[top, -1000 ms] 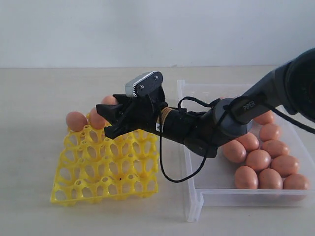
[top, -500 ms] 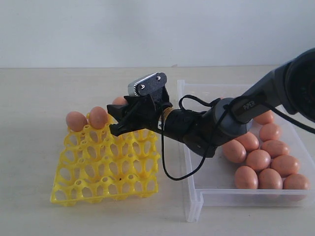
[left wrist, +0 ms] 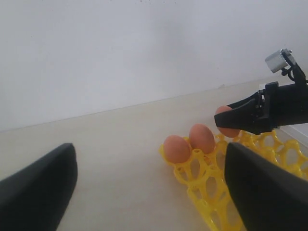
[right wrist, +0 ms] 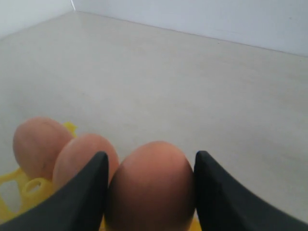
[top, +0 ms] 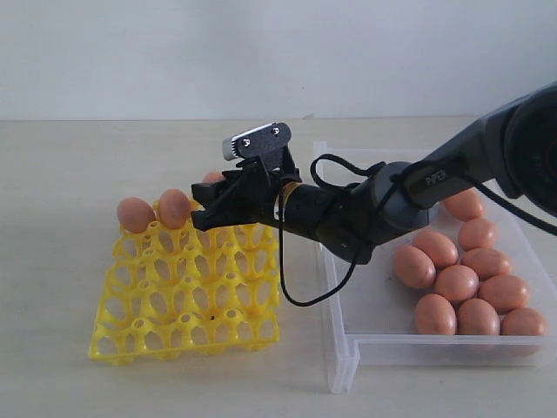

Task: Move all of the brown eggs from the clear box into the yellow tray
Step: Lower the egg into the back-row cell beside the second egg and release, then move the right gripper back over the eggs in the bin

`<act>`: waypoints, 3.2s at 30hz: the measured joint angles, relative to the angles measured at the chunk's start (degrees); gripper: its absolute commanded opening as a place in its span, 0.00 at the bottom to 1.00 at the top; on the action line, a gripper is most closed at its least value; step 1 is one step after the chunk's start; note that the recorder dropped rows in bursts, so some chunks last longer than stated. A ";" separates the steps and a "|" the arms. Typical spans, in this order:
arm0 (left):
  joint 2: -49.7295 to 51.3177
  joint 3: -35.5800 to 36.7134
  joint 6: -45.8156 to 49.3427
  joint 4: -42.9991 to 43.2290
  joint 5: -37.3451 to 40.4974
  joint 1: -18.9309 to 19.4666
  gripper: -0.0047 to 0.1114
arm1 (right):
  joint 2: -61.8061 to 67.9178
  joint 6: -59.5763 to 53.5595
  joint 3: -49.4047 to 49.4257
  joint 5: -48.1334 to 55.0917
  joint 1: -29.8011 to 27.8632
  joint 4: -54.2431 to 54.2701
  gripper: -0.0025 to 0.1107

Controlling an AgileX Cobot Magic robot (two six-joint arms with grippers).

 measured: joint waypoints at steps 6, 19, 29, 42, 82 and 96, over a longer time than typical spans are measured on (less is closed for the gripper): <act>0.00 0.00 0.00 0.00 0.00 0.00 0.71 | 0.00 2.69 -0.64 0.46 0.00 -2.48 0.02; 0.00 0.00 0.00 0.00 0.00 0.00 0.71 | 0.00 5.69 -0.74 3.62 0.00 -8.08 0.02; 0.00 0.00 0.00 0.00 0.00 0.00 0.71 | 0.00 6.14 -0.74 3.86 0.00 -8.08 0.56; 0.00 0.00 0.00 0.00 0.00 0.00 0.71 | -5.85 1.60 -0.74 7.64 0.00 -7.71 0.56; 0.00 0.00 0.00 0.00 0.00 0.00 0.71 | -9.47 -23.93 -21.83 86.11 -17.30 24.46 0.52; 0.00 0.00 0.00 0.00 0.00 0.00 0.71 | -4.86 -16.30 -28.16 90.74 -17.30 15.00 0.52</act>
